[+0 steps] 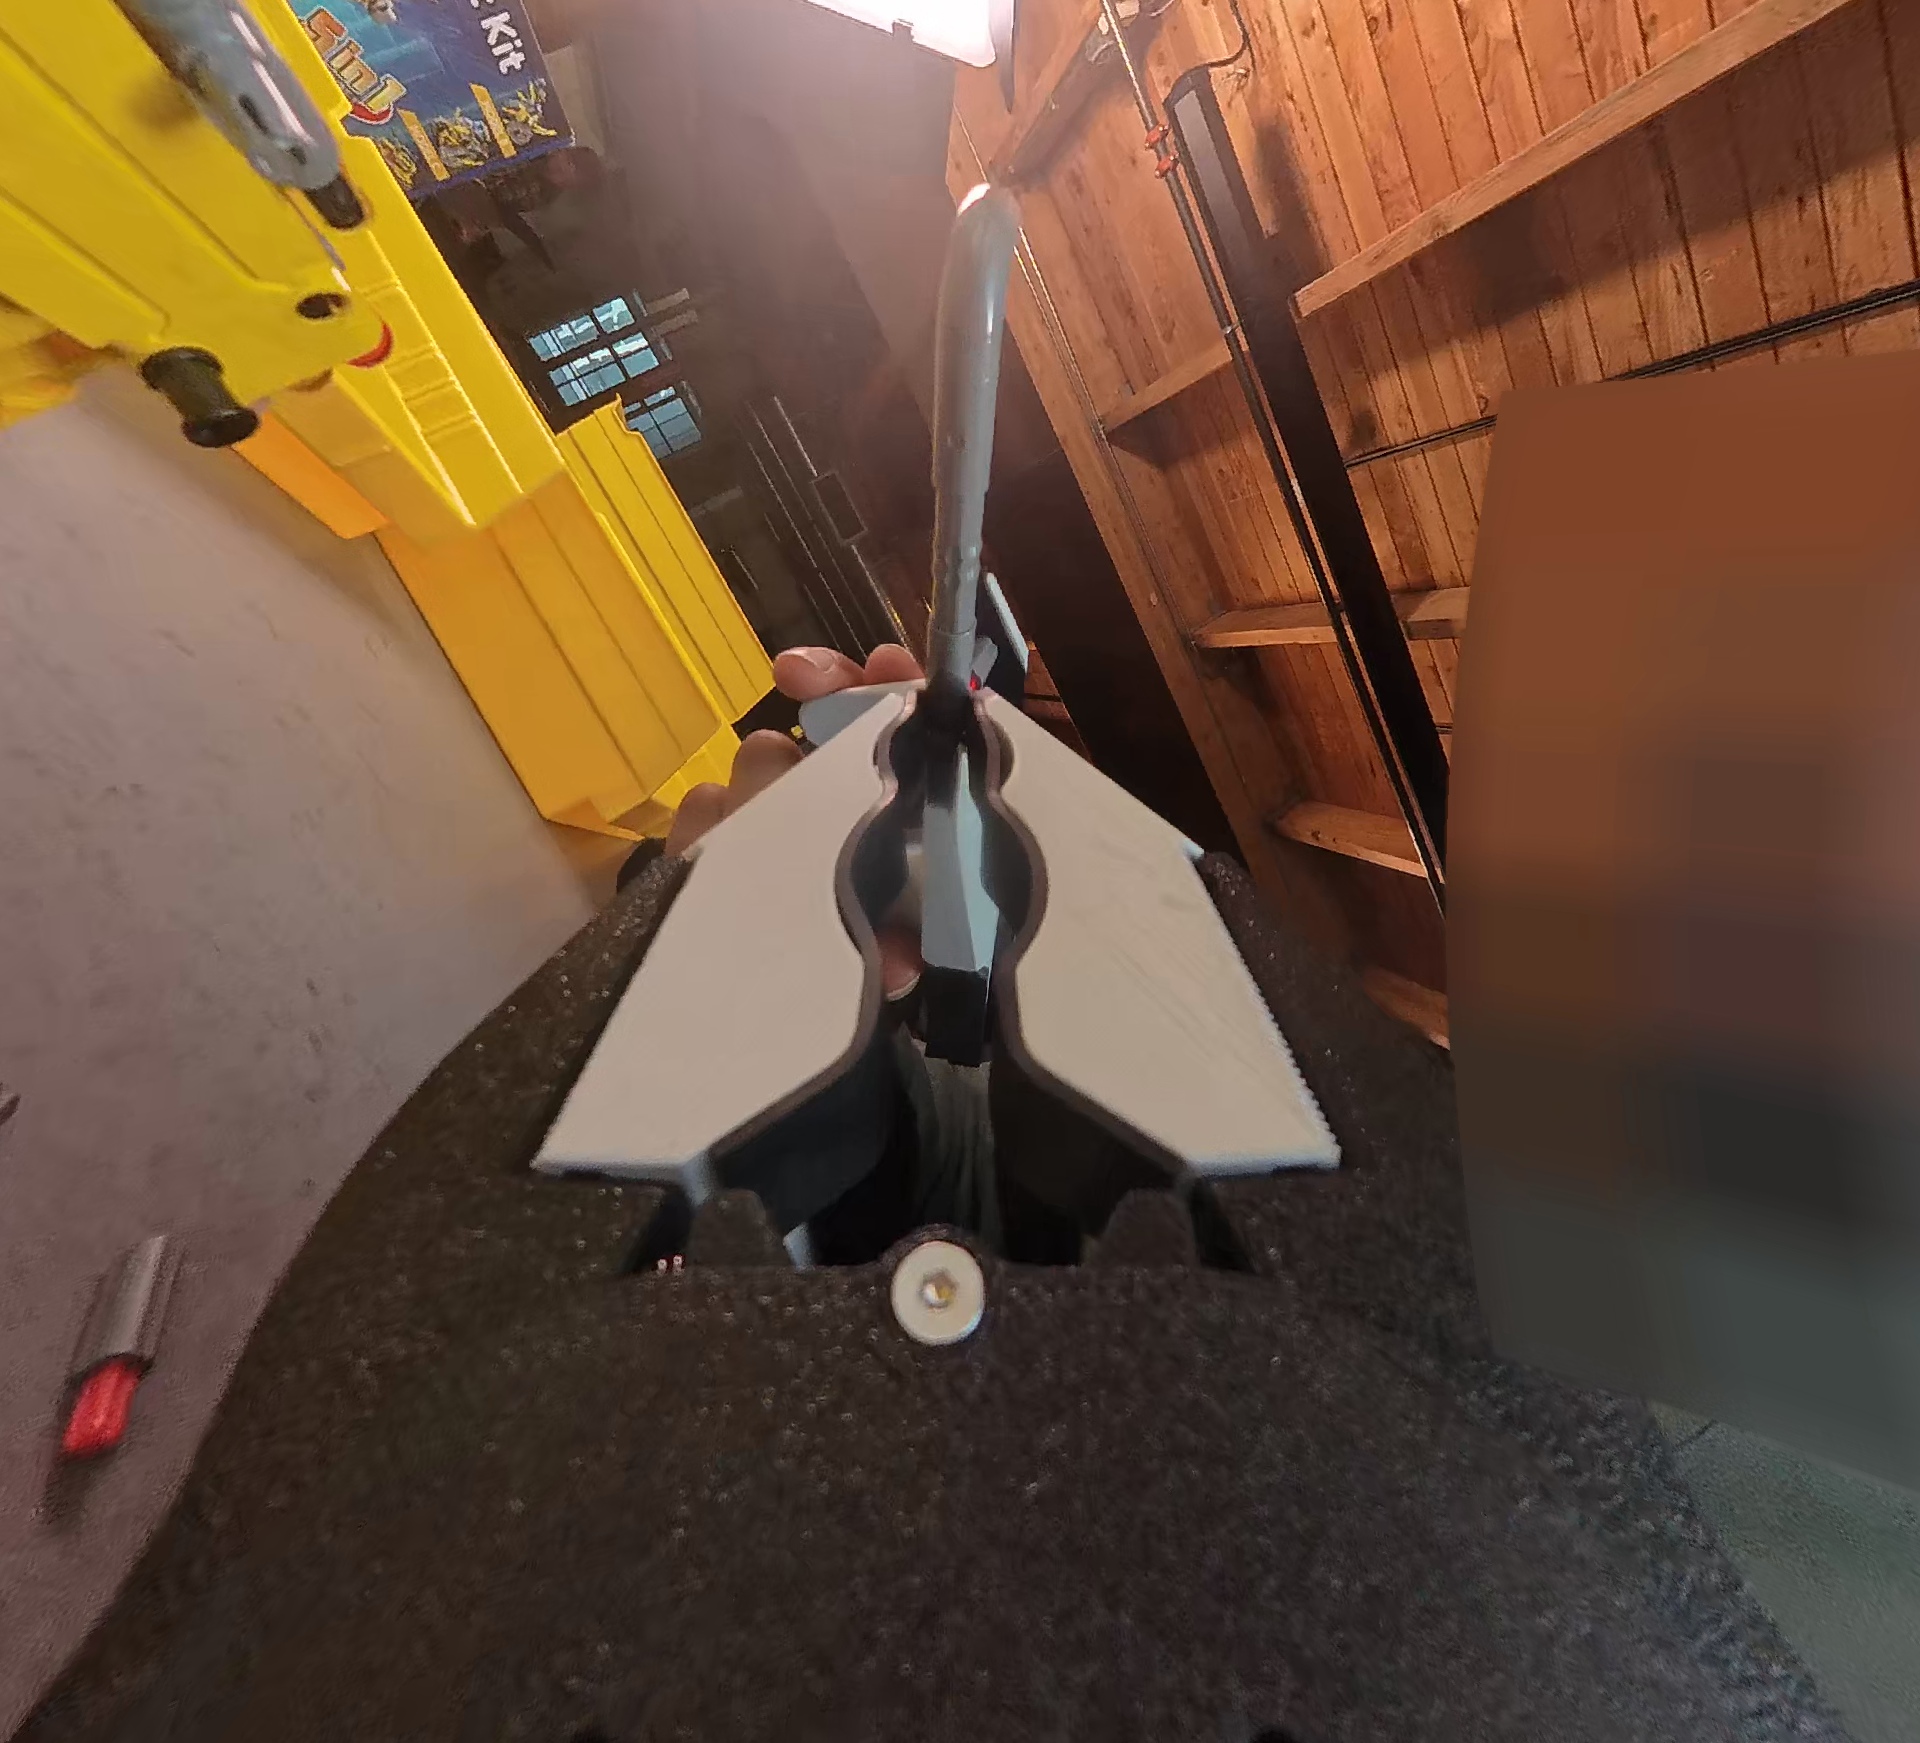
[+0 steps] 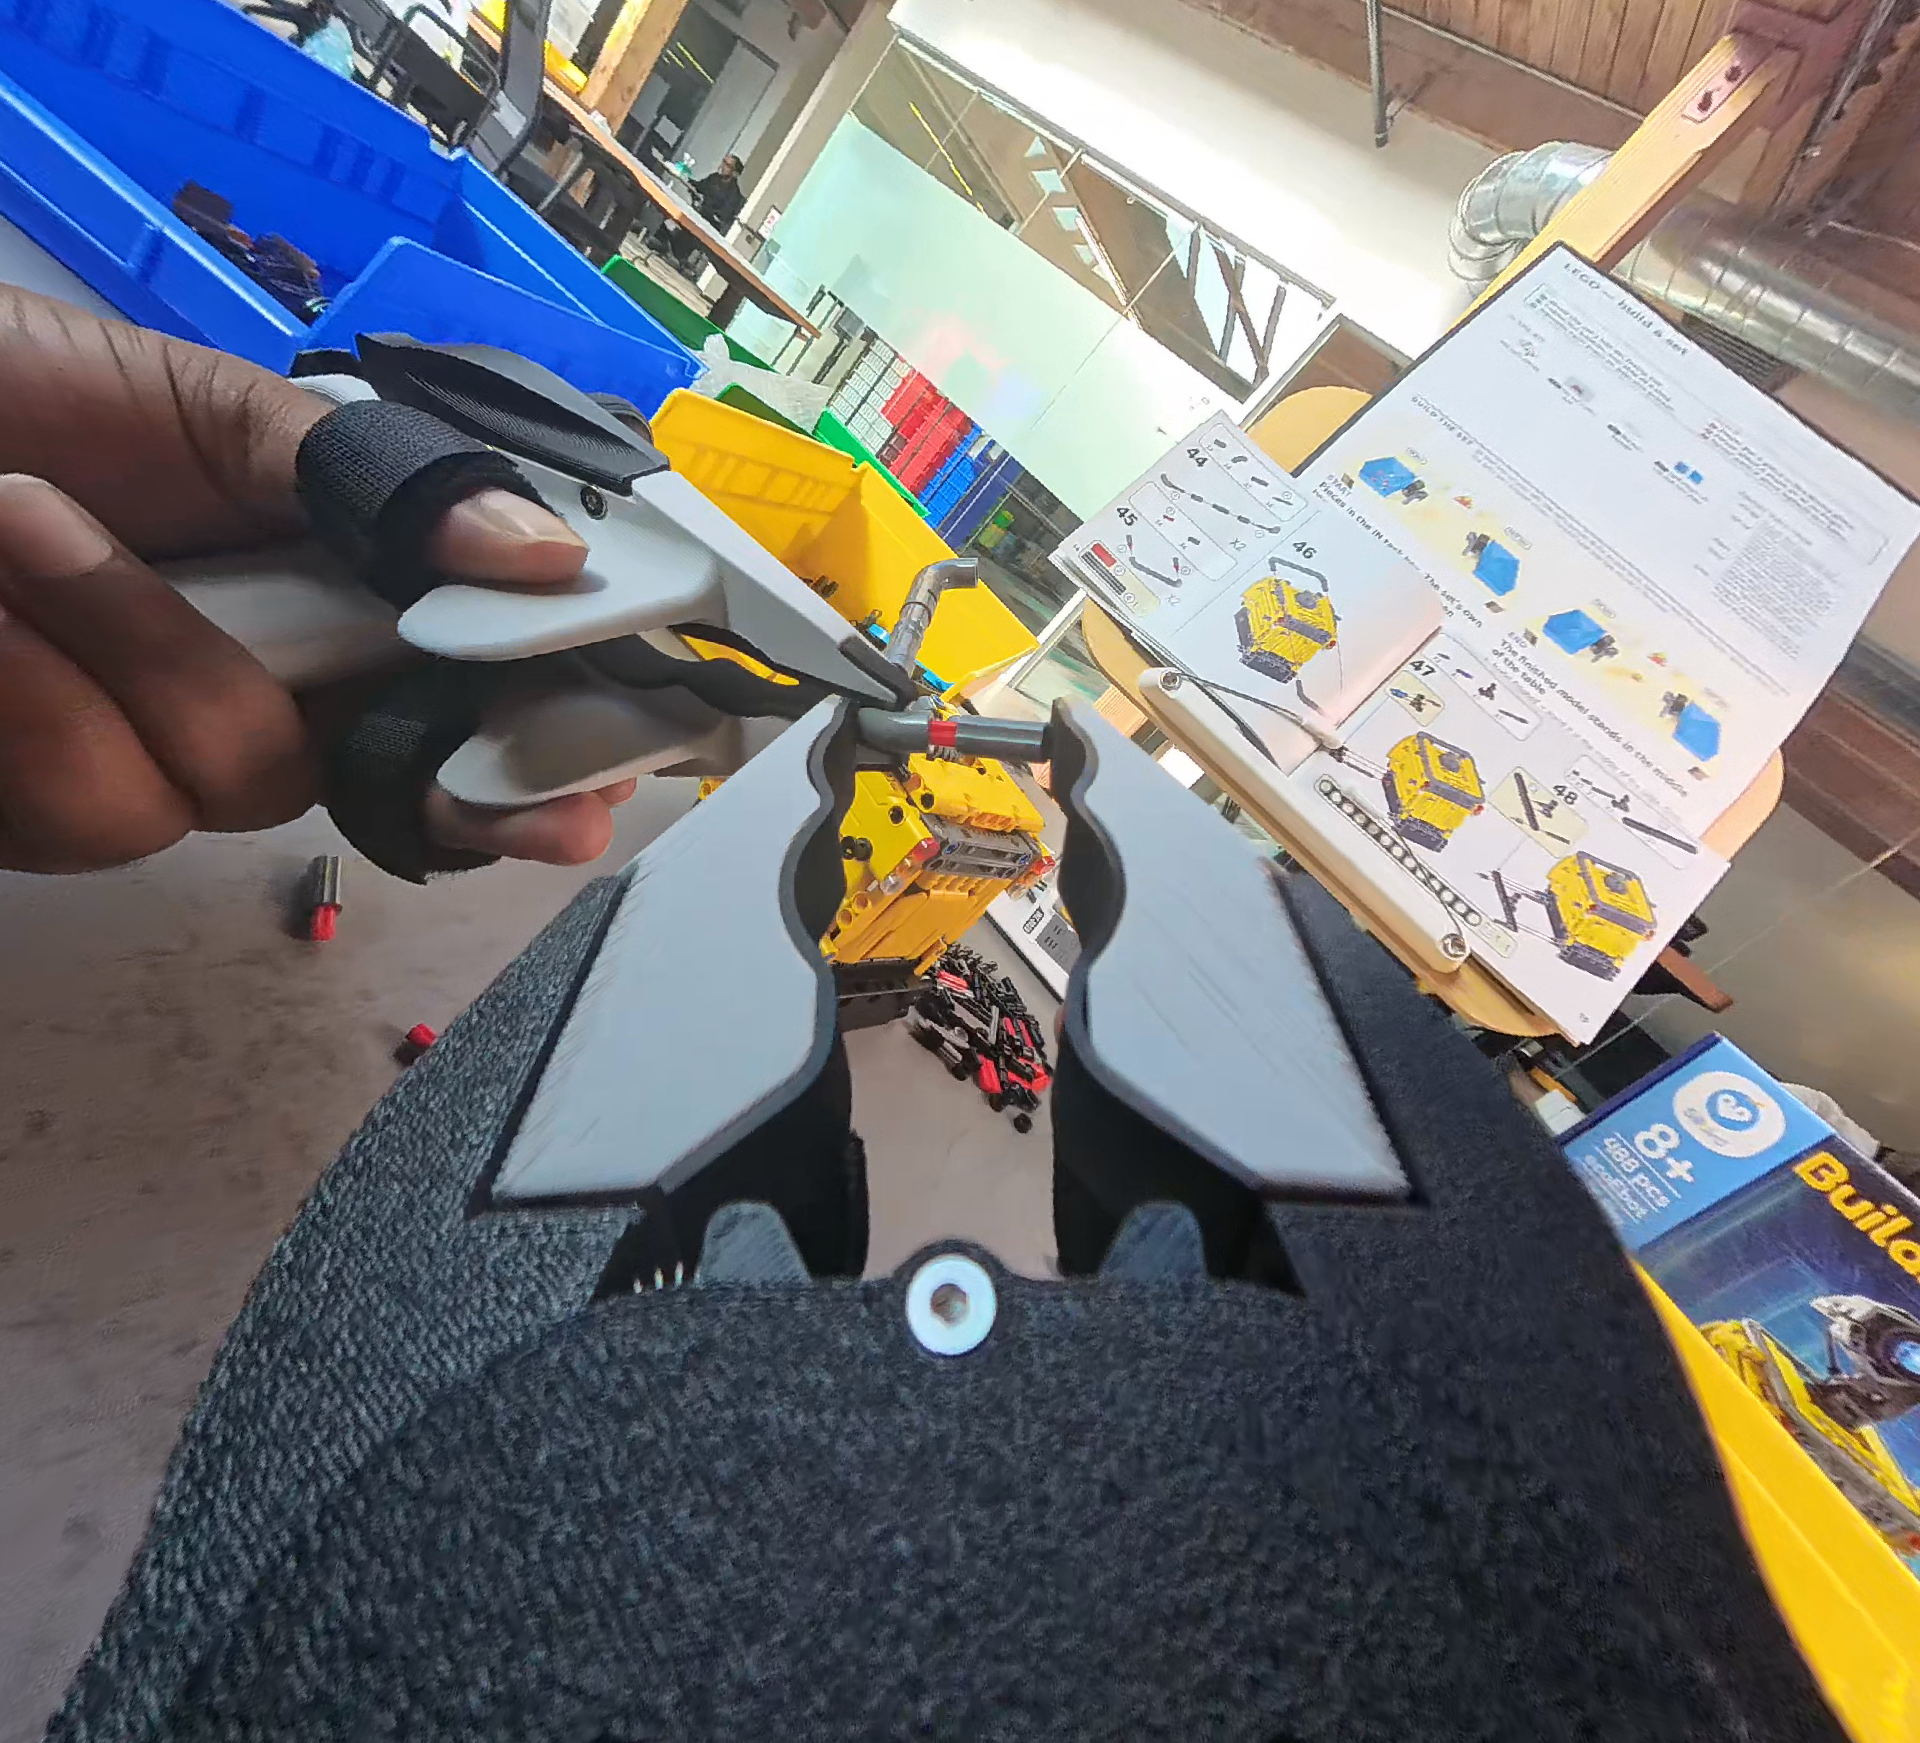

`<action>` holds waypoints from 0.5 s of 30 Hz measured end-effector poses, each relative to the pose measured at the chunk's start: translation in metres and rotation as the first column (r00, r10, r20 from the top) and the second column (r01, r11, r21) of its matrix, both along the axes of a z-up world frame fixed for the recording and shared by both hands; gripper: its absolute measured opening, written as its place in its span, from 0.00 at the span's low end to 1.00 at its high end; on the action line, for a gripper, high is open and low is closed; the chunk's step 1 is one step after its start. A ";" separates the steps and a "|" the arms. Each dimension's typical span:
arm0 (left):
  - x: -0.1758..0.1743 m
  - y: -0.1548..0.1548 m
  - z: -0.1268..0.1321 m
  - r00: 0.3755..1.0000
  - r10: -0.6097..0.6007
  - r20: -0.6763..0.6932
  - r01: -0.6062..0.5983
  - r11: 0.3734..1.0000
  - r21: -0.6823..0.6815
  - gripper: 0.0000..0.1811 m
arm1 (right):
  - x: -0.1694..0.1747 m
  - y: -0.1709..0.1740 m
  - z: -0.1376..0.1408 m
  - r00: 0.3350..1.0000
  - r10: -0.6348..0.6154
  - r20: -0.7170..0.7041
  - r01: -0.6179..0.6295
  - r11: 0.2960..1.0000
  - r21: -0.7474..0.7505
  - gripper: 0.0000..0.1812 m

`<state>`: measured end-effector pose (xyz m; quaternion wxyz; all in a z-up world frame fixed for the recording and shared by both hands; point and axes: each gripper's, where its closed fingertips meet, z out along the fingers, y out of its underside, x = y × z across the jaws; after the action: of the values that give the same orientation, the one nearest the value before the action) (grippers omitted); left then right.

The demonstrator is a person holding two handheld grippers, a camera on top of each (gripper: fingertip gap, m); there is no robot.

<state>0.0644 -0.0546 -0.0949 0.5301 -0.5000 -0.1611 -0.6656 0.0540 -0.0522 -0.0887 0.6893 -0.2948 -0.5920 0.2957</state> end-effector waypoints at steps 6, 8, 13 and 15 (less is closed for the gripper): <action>0.003 -0.001 -0.002 1.000 -0.016 0.005 0.016 1.000 -0.007 0.03 | 0.000 -0.001 -0.004 0.999 0.039 0.019 -0.038 0.998 -0.052 0.19; 0.002 -0.001 -0.002 1.000 -0.014 0.021 0.014 1.000 -0.009 0.03 | 0.000 -0.001 -0.004 1.000 0.025 0.013 -0.024 0.999 -0.047 0.19; 0.001 -0.001 -0.004 0.999 0.005 0.054 -0.004 1.000 -0.021 0.03 | -0.001 -0.002 -0.006 1.000 0.003 0.016 -0.002 1.000 -0.019 0.19; 0.002 -0.002 -0.003 0.999 0.012 0.049 -0.011 1.000 -0.018 0.03 | 0.000 -0.002 -0.005 1.000 0.000 0.009 0.000 1.000 -0.008 0.18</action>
<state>0.0661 -0.0566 -0.0978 0.5251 -0.4874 -0.1829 -0.6732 0.0536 -0.0547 -0.0936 0.6852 -0.2989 -0.5941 0.2969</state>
